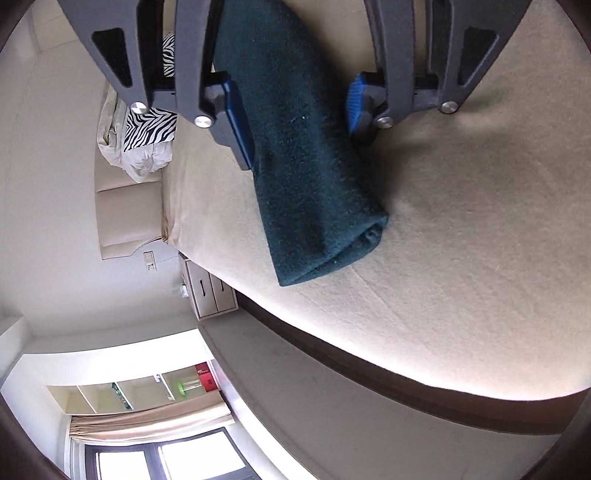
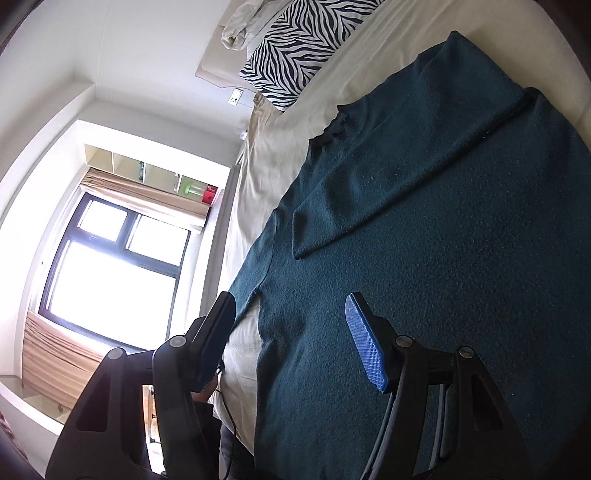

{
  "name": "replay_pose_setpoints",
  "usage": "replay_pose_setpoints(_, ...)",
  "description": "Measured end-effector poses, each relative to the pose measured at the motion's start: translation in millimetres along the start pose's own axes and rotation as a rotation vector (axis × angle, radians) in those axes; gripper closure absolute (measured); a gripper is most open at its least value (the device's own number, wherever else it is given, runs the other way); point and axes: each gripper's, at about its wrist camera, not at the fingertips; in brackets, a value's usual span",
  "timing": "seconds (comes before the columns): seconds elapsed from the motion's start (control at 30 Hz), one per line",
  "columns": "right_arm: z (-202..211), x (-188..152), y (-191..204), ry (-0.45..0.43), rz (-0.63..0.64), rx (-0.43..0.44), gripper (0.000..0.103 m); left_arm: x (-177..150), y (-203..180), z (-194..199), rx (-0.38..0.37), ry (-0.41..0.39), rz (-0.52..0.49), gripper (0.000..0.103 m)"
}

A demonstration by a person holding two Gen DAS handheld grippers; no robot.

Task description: Fold small clothes

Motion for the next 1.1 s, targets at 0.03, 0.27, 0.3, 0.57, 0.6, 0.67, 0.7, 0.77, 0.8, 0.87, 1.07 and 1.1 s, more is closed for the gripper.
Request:
replay_pose_setpoints(0.03,2,0,-1,-0.005,0.0,-0.002,0.041,1,-4,-6,0.02,0.01,-0.019,0.088)
replay_pose_setpoints(0.27,16,-7,-20,-0.026,-0.025,-0.019,0.041,-91,-85,6,0.024,-0.016,-0.485,0.094)
replay_pose_setpoints(0.3,18,-9,-23,-0.028,-0.031,-0.02,0.041,-121,-100,7,0.019,-0.014,-0.588,0.094)
replay_pose_setpoints(0.57,34,-16,-54,-0.065,-0.086,-0.024,0.041,-441,-83,6,-0.027,-0.024,-1.535,0.09)
replay_pose_setpoints(0.6,36,-18,-59,-0.066,-0.095,-0.025,0.041,-471,-62,-1,-0.016,-0.027,-1.626,0.089)
replay_pose_setpoints(0.67,38,-18,-66,-0.062,-0.106,-0.032,0.041,-511,-26,-17,0.036,0.008,-1.761,0.086)
replay_pose_setpoints(0.7,38,-18,-69,-0.057,-0.107,-0.037,0.041,-519,-10,-24,0.071,0.031,-1.795,0.079)
replay_pose_setpoints(0.77,35,-16,-74,-0.038,-0.108,-0.063,0.041,-525,11,-26,0.117,0.028,-1.844,0.063)
replay_pose_setpoints(0.8,32,-14,-75,-0.027,-0.105,-0.072,0.041,-518,17,-20,0.119,0.017,-1.848,0.047)
replay_pose_setpoints(0.87,22,-7,-75,-0.011,-0.092,-0.064,0.041,-508,14,-5,0.074,0.005,-1.821,0.024)
replay_pose_setpoints(1.07,-49,22,-56,0.113,-0.043,-0.039,0.041,-456,21,40,-0.016,0.102,-1.636,0.012)
replay_pose_setpoints(1.1,-64,27,-52,0.138,-0.031,-0.039,0.041,-445,25,45,-0.026,0.13,-1.583,0.012)
Point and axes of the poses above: each gripper's, at about its wrist camera, not at the fingertips, and z roughly against the way its jaws point, y to its left, x to its top, and after that the axes turned 15 degrees about z, right-handed
